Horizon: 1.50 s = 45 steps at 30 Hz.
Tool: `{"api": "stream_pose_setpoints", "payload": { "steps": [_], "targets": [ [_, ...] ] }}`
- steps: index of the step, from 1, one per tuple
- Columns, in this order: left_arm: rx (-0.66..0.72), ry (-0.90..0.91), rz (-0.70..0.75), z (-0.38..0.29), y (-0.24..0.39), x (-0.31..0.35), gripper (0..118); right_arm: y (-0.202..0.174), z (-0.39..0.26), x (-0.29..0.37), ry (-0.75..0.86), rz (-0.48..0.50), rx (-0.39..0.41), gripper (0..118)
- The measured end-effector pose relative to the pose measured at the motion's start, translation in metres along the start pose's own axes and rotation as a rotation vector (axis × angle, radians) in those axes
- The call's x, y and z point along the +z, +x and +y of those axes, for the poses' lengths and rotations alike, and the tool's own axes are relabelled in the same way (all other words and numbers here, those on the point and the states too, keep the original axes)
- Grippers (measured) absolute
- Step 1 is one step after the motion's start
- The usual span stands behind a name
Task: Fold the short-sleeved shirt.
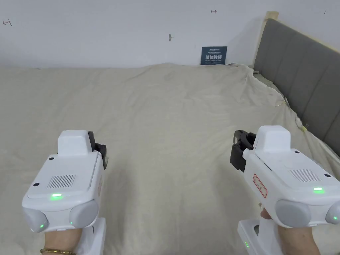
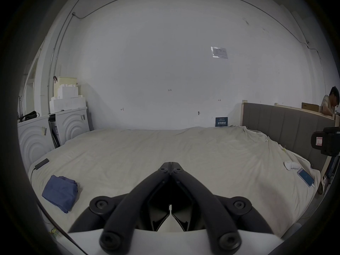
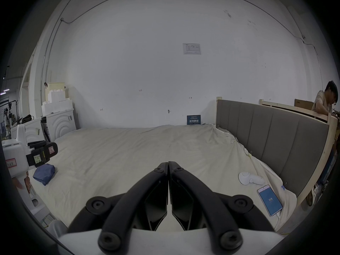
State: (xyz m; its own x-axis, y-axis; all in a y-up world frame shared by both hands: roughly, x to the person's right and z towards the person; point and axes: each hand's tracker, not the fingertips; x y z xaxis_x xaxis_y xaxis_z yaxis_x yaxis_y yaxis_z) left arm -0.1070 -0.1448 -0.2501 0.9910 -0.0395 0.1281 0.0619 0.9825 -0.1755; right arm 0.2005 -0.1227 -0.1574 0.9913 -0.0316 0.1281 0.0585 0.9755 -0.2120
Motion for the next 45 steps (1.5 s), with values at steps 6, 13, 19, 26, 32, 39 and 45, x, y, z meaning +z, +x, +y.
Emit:
{"api": "stream_pose_setpoints", "payload": {
  "steps": [6,13,19,26,32,39,45],
  "targets": [
    [0.019,-0.002,0.008,0.001,-0.003,0.001,57,0.0,0.003,0.005,0.0,0.0,-0.025,25],
    [0.02,0.012,0.011,0.001,-0.007,0.005,118,-0.004,0.003,0.004,-0.006,-0.004,0.022,115],
    [0.025,0.008,0.022,0.002,-0.011,0.006,118,-0.005,0.006,0.004,0.014,-0.036,0.017,118],
    [0.003,0.023,0.019,0.003,-0.011,0.008,118,-0.006,0.011,0.004,0.017,-0.042,0.0,118],
    [-0.013,0.028,0.015,0.002,-0.01,0.009,118,-0.005,0.012,0.003,0.018,-0.045,-0.015,118],
    [-0.027,0.024,0.011,-0.001,-0.008,0.008,118,-0.004,0.009,0.001,0.005,-0.036,-0.014,118],
    [-0.041,0.019,0.0,-0.003,-0.005,0.009,118,-0.007,0.007,0.0,0.001,-0.031,-0.002,118]
  ]
}}
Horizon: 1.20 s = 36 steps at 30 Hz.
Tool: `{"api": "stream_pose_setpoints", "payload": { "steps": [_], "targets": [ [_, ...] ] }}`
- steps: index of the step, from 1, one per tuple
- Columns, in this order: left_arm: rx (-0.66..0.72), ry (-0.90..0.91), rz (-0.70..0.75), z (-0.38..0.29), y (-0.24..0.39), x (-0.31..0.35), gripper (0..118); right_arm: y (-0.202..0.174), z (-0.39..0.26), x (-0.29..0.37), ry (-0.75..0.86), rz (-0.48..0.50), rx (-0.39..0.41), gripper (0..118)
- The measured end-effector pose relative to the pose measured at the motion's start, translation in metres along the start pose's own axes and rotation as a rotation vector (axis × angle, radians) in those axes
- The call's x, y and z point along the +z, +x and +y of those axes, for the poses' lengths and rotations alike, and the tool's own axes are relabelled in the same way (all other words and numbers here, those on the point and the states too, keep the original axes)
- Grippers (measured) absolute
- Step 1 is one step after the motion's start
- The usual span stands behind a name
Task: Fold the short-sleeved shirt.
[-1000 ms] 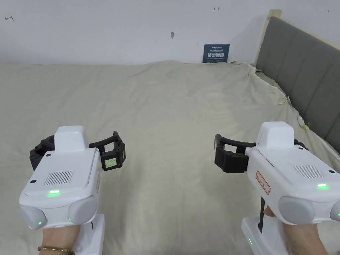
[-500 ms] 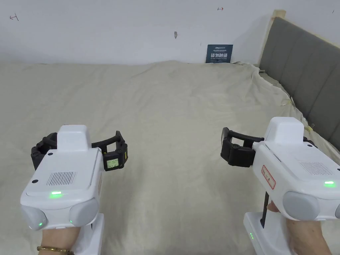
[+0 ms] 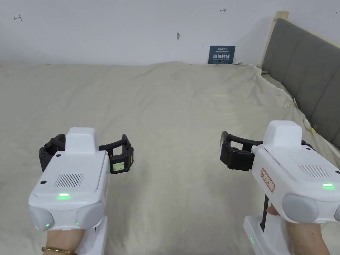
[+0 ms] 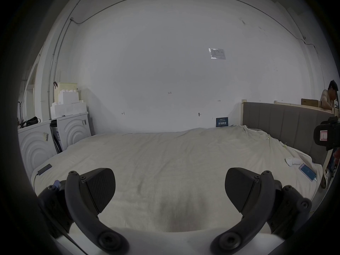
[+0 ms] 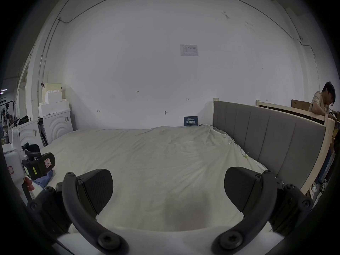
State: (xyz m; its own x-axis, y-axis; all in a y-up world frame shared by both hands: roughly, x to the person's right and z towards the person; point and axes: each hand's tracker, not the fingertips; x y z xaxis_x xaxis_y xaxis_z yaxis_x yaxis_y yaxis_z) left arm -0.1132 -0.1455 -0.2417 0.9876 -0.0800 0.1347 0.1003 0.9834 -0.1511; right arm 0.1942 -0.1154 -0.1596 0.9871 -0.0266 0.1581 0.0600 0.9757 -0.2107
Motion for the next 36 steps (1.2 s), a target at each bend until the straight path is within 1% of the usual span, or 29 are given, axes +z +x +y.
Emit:
{"api": "stream_pose_setpoints", "payload": {
  "steps": [17,30,36],
  "targets": [
    [0.015,0.004,0.009,0.0014,-0.0026,0.0015,118,-0.0075,0.0043,0.0095,0.014,0.012,0.024,118],
    [0.019,-0.001,0.011,0.002,-0.0014,0.0009,118,-0.0038,0.0024,0.0076,0.017,0.007,0.039,118],
    [0.019,-0.001,0.01,0.0029,-0.0009,0.0005,118,-0.0046,0.0019,0.0076,0.017,0.006,0.032,118]
  ]
}}
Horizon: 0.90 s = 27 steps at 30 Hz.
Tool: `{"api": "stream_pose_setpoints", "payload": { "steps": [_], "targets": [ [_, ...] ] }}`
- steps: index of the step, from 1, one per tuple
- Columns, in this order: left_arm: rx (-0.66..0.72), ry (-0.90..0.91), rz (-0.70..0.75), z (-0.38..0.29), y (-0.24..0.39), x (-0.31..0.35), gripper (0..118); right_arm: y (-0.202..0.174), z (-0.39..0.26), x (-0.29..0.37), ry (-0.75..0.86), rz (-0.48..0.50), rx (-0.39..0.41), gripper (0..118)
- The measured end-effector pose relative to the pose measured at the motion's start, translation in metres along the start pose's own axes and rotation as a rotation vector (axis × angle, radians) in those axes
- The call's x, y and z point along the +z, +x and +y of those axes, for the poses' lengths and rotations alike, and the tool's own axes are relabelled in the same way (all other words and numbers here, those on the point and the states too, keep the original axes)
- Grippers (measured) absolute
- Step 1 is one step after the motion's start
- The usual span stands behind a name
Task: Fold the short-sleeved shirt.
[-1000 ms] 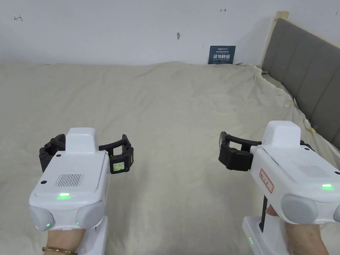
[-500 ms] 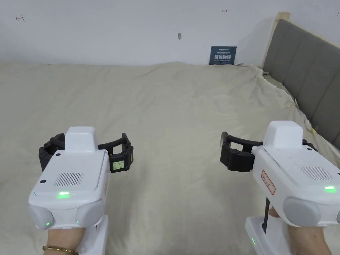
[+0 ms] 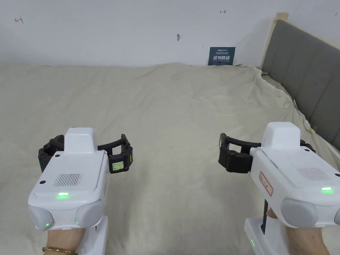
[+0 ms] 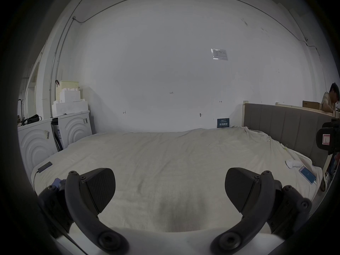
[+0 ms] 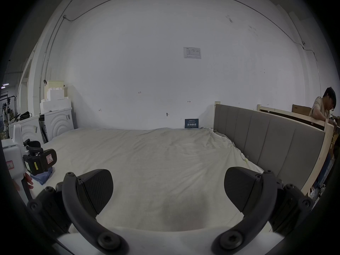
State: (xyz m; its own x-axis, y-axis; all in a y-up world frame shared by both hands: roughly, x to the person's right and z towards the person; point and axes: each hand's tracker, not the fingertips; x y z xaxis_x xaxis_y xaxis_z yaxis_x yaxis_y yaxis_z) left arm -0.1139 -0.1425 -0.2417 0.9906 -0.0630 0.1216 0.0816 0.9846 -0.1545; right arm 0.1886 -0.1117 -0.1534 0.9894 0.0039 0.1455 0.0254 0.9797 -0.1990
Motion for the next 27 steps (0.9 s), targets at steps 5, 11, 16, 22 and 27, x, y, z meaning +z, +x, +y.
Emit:
{"api": "stream_pose_setpoints", "payload": {
  "steps": [5,11,16,22,27],
  "targets": [
    [-0.006,-0.006,-0.001,-0.0006,0.0004,-0.0005,118,-0.0008,0.0009,0.0008,-0.001,0.003,0.001,118],
    [-0.008,-0.006,0.003,-0.0006,0.0007,-0.0008,118,0.0006,-0.0008,-0.0001,-0.004,0.005,0.003,118],
    [-0.002,-0.007,0.006,-0.0007,-0.0008,-0.0012,118,-0.0007,-0.002,0.001,-0.007,0.008,0.008,118],
    [-0.005,-0.011,0.01,-0.0003,-0.0021,-0.001,118,0.0013,-0.0017,0.0018,-0.01,0.005,0.005,118],
    [-0.002,-0.009,0.009,-0.0002,-0.0025,-0.0005,118,0.0022,-0.0015,0.0017,-0.01,0.002,0.009,118]
  ]
}}
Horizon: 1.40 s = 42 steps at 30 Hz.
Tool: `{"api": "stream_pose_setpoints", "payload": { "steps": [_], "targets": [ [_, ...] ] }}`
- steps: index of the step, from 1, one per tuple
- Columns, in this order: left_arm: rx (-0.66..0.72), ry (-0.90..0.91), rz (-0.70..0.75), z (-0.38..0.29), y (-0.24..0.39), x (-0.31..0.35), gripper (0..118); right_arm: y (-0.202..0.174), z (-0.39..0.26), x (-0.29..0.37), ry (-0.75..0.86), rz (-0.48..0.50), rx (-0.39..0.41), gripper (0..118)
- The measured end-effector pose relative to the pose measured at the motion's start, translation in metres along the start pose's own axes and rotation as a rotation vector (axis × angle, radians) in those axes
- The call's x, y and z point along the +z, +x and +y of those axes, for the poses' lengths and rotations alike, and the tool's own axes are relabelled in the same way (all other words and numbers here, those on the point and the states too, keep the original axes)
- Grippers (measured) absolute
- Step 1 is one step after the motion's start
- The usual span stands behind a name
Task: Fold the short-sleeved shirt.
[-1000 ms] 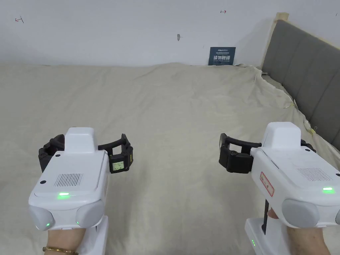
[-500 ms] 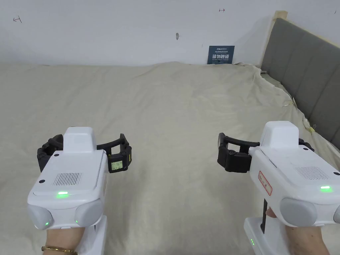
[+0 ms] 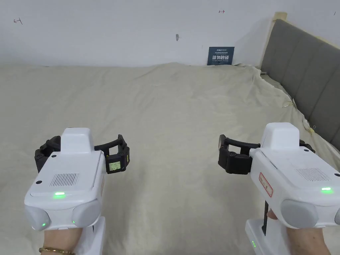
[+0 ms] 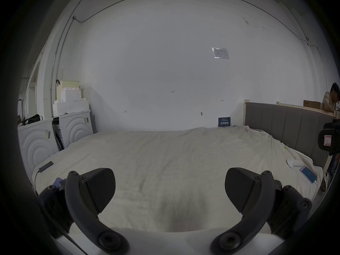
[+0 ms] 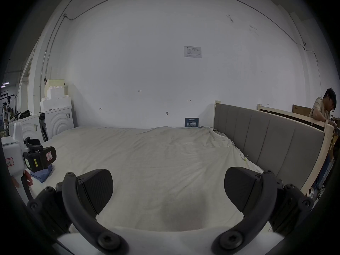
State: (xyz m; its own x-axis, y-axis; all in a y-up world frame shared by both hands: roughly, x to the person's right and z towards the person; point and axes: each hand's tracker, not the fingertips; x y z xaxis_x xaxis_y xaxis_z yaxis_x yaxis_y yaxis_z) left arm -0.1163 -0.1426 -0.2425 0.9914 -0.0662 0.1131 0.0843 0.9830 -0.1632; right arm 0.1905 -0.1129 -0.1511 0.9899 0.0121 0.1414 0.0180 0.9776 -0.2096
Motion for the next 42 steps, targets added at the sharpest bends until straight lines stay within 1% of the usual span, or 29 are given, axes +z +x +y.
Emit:
{"api": "stream_pose_setpoints", "payload": {
  "steps": [7,9,10,12,13,14,15,17,19,21,23,25,28,29,30,32,34,36,37,39,40,42],
  "targets": [
    [0.004,-0.002,0.0,-0.001,0.001,0.001,118,-0.002,0.001,-0.002,-0.001,-0.006,0.0,118],
    [0.014,-0.006,0.001,-0.001,0.0,0.001,118,-0.002,0.004,-0.005,-0.028,-0.015,-0.01,118],
    [0.02,-0.006,0.003,-0.001,0.0,0.002,118,-0.001,0.007,-0.008,-0.079,-0.033,-0.027,118],
    [0.029,-0.012,0.003,-0.003,0.001,0.006,118,-0.002,0.016,-0.014,-0.209,-0.108,-0.064,118],
    [0.04,-0.015,0.006,-0.004,0.001,0.008,118,0.0,0.02,-0.016,-0.259,-0.101,-0.122,118],
    [0.047,-0.02,0.005,-0.006,0.002,0.01,118,0.004,0.022,-0.017,-0.296,-0.075,-0.159,118],
    [0.055,-0.026,0.0,-0.007,0.002,0.012,118,0.006,0.023,-0.017,-0.363,-0.029,-0.211,118],
    [0.063,-0.042,0.0,-0.011,0.004,0.014,118,0.006,0.027,-0.019,-0.485,-0.02,-0.256,118],
    [0.069,-0.045,-0.008,-0.015,0.005,0.016,118,0.003,0.028,-0.019,-0.576,-0.027,-0.269,118],
    [0.065,-0.053,-0.009,-0.017,0.006,0.016,118,-0.001,0.026,-0.015,-0.562,-0.005,-0.268,118],
    [0.06,-0.056,-0.012,-0.018,0.008,0.015,118,-0.005,0.023,-0.012,-0.52,0.029,-0.233,118],
    [0.058,-0.061,-0.013,-0.02,0.009,0.014,118,-0.008,0.023,-0.015,-0.553,0.0,-0.197,118],
    [0.047,-0.069,-0.014,-0.024,0.01,0.011,118,-0.004,0.022,-0.021,-0.571,0.008,-0.246,118],
    [0.044,-0.071,-0.014,-0.026,0.011,0.01,118,-0.004,0.021,-0.021,-0.552,0.015,-0.261,118],
    [0.045,-0.076,-0.015,-0.028,0.011,0.008,118,-0.007,0.021,-0.02,-0.525,-0.002,-0.248,118],
    [0.062,-0.104,-0.021,-0.032,0.011,0.004,118,-0.016,0.016,-0.02,-0.472,-0.065,-0.186,118],
    [0.088,-0.138,-0.02,-0.04,0.011,-0.003,118,-0.028,0.0,-0.024,-0.465,-0.097,-0.052,118],
    [0.101,-0.206,-0.006,-0.05,0.012,-0.01,118,-0.036,-0.024,-0.03,-0.508,-0.099,0.095,118],
    [0.109,-0.233,0.002,-0.056,0.012,-0.014,118,-0.038,-0.043,-0.036,-0.534,-0.088,0.141,118],
    [0.124,-0.294,0.009,-0.069,0.013,-0.023,118,-0.038,-0.072,-0.052,-0.604,-0.056,0.194,118],
    [0.126,-0.344,0.015,-0.076,0.013,-0.031,118,-0.035,-0.087,-0.063,-0.658,-0.047,0.191,118],
    [0.149,-0.42,0.023,-0.089,0.009,-0.052,118,-0.029,-0.11,-0.085,-0.708,-0.085,0.2,118]
  ]
}}
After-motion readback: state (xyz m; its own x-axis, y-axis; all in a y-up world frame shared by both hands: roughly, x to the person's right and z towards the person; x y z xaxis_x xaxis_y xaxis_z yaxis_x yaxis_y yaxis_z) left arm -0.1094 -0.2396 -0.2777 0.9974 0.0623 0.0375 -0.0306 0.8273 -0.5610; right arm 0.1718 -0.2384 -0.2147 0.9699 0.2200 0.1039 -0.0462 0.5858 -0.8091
